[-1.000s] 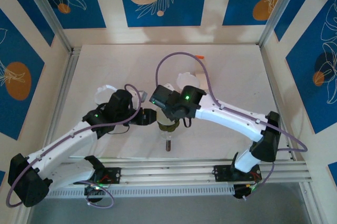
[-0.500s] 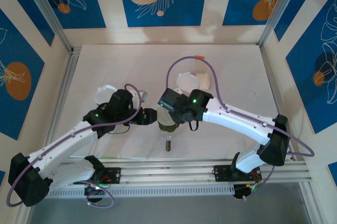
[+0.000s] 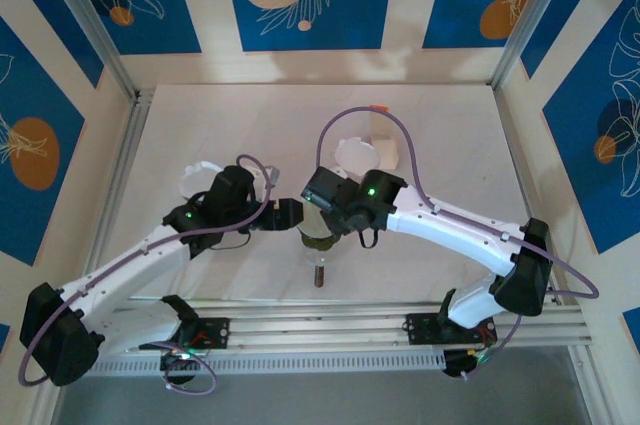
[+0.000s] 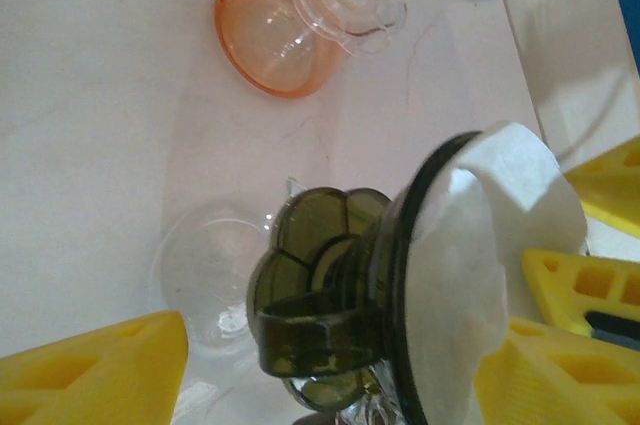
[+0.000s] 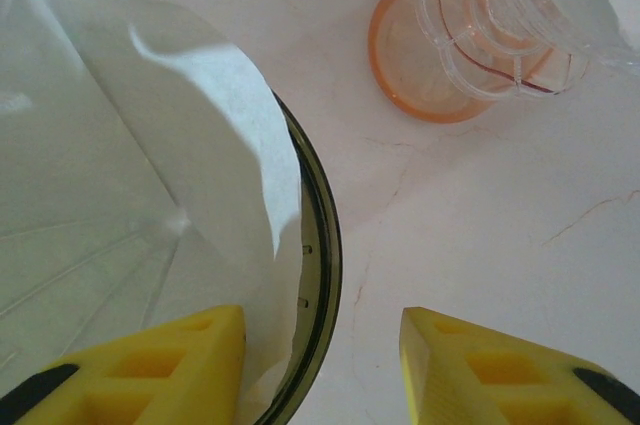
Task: Place the coffee filter in the dripper
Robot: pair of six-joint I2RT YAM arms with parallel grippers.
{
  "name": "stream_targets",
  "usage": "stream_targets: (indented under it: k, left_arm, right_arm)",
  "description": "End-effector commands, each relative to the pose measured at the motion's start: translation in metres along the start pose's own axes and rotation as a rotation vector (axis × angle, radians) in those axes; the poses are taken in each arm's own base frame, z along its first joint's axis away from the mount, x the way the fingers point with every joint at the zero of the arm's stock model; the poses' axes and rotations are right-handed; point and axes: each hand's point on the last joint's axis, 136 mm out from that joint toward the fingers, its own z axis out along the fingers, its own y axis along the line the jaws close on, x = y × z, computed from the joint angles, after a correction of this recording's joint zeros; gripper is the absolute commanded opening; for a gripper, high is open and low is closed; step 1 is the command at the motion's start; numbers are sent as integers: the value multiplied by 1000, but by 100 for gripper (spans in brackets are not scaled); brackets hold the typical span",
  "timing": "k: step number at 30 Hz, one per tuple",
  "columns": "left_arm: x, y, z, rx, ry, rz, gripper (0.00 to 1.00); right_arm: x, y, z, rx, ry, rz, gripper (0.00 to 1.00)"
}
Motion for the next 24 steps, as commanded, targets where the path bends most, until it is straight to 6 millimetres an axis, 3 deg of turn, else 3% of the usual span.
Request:
stream_targets:
  k: [1, 5, 10, 16, 19, 24]
  left_arm:
    - [-18, 2, -3, -20, -58, -3, 75]
    - [-15, 17, -5, -95, -61, -22, 72]
    - [-15, 9, -6, -45, -60, -28, 72]
    - [-13, 7, -5, -28, -56, -37, 73]
    - [-12, 7, -4, -24, -56, -39, 73]
    - [-10, 9, -2, -20, -51, -46, 73]
  right_arm:
    - [2, 3, -3, -24, -1, 20, 45]
    - [3, 2, -2, -19, 2, 24, 45]
    - [-3, 4, -4, -40, -9, 35, 46]
    - [-34, 10, -19, -130, -91, 68, 57]
    - [-38, 15, -11, -168, -50, 87, 58]
    - [-28, 19, 15, -154, 28, 75, 59]
